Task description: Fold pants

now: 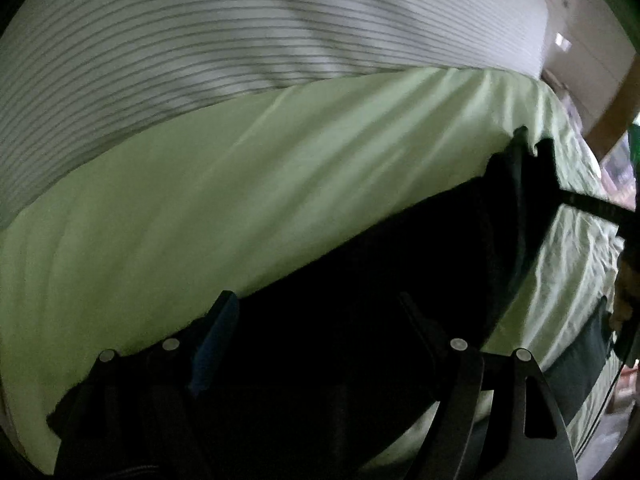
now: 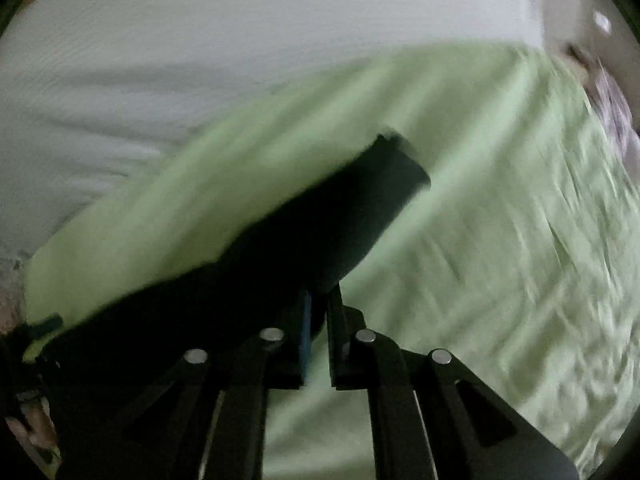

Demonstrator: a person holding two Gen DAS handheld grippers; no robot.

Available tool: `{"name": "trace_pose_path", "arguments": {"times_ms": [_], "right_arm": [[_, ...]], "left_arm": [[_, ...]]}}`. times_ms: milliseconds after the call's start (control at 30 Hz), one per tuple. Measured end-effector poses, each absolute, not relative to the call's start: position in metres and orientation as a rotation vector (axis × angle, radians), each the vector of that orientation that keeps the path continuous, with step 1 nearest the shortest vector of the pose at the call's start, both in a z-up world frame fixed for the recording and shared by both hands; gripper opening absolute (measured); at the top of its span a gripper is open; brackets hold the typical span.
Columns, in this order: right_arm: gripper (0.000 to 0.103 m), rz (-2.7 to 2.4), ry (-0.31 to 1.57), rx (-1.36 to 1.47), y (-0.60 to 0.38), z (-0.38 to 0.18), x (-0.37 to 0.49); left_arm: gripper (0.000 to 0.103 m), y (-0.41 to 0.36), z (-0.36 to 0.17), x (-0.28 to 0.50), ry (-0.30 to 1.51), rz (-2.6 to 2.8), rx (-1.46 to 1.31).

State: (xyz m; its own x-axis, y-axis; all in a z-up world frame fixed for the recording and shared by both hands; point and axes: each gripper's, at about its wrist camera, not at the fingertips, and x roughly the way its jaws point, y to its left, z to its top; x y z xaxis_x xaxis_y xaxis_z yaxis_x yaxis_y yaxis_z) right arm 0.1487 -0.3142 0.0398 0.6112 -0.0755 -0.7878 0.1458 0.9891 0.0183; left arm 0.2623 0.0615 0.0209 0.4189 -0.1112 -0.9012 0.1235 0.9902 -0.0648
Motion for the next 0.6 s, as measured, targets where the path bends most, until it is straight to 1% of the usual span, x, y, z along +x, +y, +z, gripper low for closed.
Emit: {"name": "trace_pose_path", "arguments": {"times_ms": [67, 133, 200, 233, 267, 333, 433, 600], "right_arm": [[0.013, -0.188, 0.923, 0.063, -0.327, 0.037, 0.136], [0.014, -0.209, 0.904, 0.072, -0.338, 0.043, 0.128], [0.018, -0.198, 0.877, 0.109, -0.355, 0.055, 0.126], [0.028, -0.192, 0.875, 0.107, -0.359, 0.061, 0.133], [0.044, -0.185, 0.871, 0.103, -0.357, 0.062, 0.139], [0.058, -0.136, 0.843, 0.096, -0.356, 0.07, 0.163], [0.059, -0.056, 0.838, 0.065, -0.348, 0.081, 0.199], [0.059, -0.044, 0.912, 0.014, -0.35, 0.076, 0.243]], "left_arm": [[0.079, 0.052, 0.018, 0.271, 1.141, -0.166, 0.037], [0.079, 0.045, 0.014, 0.281, 1.15, -0.187, 0.064], [0.079, 0.038, 0.007, 0.292, 1.169, -0.197, 0.087], [0.079, 0.034, 0.003, 0.297, 1.177, -0.207, 0.096], [0.079, 0.029, 0.0, 0.303, 1.187, -0.216, 0.103], [0.079, 0.022, -0.007, 0.313, 1.208, -0.239, 0.113], [0.078, 0.013, -0.02, 0.33, 1.246, -0.264, 0.137], [0.071, -0.01, -0.04, 0.349, 1.321, -0.316, 0.145]]}}
